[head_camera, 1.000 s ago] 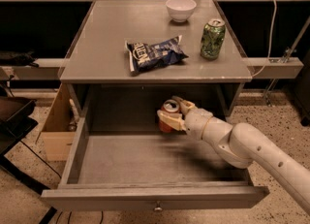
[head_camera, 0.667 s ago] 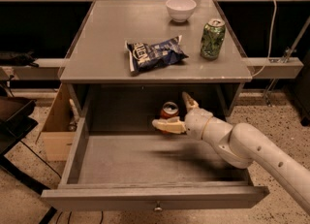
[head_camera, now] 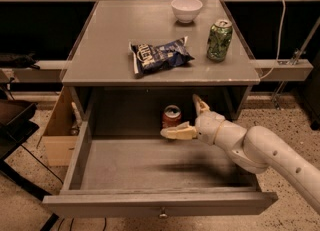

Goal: Place coke can into top drawer

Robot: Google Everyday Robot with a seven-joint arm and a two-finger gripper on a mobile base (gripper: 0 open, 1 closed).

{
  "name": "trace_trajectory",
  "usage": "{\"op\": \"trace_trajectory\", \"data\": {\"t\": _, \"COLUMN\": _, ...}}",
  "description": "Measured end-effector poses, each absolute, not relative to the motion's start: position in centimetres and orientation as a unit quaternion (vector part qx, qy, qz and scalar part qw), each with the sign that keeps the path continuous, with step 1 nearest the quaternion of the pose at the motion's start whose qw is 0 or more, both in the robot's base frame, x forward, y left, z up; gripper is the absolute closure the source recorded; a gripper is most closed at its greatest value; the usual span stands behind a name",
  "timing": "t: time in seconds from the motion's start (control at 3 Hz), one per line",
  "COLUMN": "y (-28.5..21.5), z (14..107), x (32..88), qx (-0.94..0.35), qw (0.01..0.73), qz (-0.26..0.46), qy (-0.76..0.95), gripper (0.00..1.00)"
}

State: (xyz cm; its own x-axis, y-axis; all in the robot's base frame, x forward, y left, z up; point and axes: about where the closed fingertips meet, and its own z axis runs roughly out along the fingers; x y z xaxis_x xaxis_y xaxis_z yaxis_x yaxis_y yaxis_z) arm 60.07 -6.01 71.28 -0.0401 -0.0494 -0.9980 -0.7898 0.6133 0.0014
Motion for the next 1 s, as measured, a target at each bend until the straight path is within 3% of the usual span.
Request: {"op": "trace_trajectory", "data": {"t": 1.0, "y": -16.3, "z": 81.1, "x": 46.7, "qx": -0.372, "qw": 0.485, "qz": 0.315, "qy": 0.726, "gripper": 0.0}}
